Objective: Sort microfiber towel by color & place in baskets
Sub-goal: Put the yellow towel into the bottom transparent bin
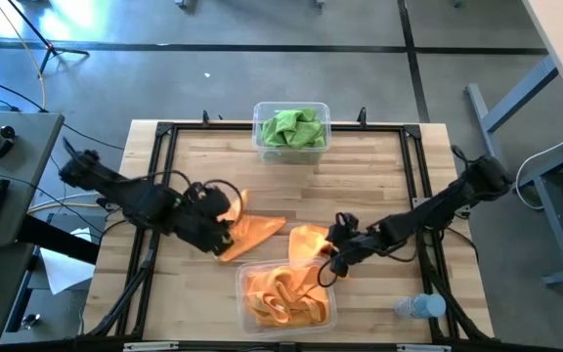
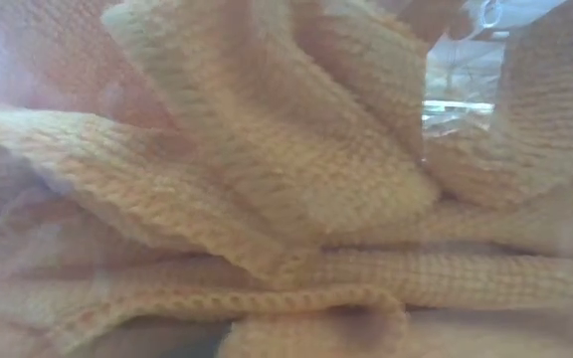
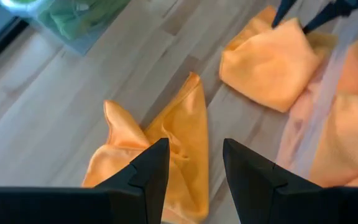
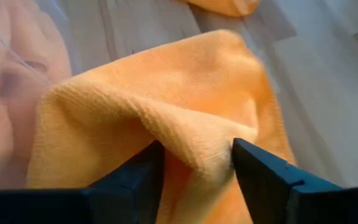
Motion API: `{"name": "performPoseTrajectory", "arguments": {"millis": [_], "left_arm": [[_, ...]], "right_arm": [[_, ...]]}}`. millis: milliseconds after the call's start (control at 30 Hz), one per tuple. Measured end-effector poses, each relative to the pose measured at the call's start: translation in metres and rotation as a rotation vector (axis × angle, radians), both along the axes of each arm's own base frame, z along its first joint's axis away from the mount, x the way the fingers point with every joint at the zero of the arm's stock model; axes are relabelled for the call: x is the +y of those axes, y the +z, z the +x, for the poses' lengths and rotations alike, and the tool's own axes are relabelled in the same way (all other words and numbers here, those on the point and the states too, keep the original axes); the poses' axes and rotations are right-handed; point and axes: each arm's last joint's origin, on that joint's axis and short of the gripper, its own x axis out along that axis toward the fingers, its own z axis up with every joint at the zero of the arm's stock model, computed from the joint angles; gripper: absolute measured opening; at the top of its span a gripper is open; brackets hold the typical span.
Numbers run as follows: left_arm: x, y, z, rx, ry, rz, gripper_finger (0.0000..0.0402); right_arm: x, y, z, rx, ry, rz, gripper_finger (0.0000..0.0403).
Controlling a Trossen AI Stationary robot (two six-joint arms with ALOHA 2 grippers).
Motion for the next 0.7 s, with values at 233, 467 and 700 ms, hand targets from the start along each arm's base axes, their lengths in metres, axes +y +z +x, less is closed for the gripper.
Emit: {"name": "performPoseTrajectory", "arguments": {"millis": [233, 467, 700], "left_arm": [[0.030, -0.036, -0.045, -0.146, -0.006, -0.121, 0.0140], [0.052, -0.070, -0.084, -0.254, -0.055, -0.172, 0.0140], [0.066, -0.095, -0.104, -0.374, -0.157, -0.149, 0.0140]], "right_arm": [[-0.001, -0.006, 0.004, 0.009, -0.040, 0.038, 0.0052], [-0.012, 0.017, -0.019, 0.070, -0.183, 0.031, 0.0020], [-0.021, 0.094, -0.033, 0.144, -0.248, -0.075, 0.0004]]}}
